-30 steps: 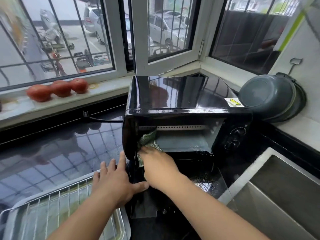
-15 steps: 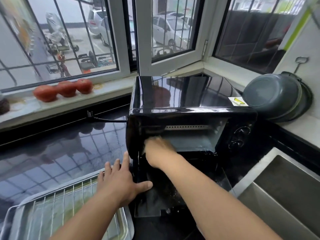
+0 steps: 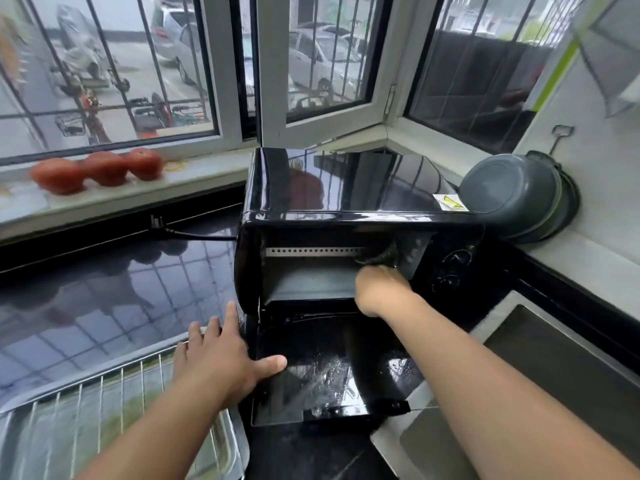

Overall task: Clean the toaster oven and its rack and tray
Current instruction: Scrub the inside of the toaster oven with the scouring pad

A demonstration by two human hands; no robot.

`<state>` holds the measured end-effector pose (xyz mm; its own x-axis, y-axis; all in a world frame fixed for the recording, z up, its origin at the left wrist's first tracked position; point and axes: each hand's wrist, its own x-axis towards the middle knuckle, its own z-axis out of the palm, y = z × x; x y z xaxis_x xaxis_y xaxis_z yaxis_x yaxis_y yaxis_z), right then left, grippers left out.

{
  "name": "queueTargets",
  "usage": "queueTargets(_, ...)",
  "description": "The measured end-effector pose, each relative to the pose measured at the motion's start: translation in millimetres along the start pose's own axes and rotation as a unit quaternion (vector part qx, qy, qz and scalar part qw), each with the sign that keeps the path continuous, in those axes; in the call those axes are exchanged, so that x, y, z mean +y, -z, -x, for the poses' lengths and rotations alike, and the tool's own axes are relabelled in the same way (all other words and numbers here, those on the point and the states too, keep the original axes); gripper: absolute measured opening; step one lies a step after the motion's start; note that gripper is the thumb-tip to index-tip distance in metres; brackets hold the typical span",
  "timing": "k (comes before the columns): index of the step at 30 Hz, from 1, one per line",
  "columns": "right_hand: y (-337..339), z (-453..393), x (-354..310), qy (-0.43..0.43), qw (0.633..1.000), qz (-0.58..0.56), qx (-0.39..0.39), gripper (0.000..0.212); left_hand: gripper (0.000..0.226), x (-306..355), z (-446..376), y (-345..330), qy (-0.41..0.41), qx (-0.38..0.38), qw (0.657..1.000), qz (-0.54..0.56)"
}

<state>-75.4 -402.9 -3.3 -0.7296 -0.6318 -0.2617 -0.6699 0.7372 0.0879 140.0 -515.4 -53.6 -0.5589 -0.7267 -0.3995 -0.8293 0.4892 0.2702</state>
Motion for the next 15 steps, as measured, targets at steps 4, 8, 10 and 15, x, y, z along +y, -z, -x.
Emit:
queueTargets(4,-33.3,34.0,-0.8,-0.013,0.999,0.002,0.033,0.044,0.13,1.5,4.3,0.8,-0.001,0.005,1.0,-0.01)
queueTargets(8,-31.5,4.1,2.5,-0.059,0.996,-0.034,0.058,0.055,0.13,4.9,5.5,3.8,-0.003,0.003,1.0,-0.009)
queueTargets(10,-13.0,-17.6,3.1,-0.067,0.994,-0.082,0.028,0.039,0.129,6.7,6.8,4.7,-0.003,0.006,1.0,-0.013)
queueTargets(15,-29.0,19.9,14.5,0.002,0.999,-0.025,0.043,0.044,0.128,6.0,10.4,4.3,0.001,0.006,1.0,-0.011)
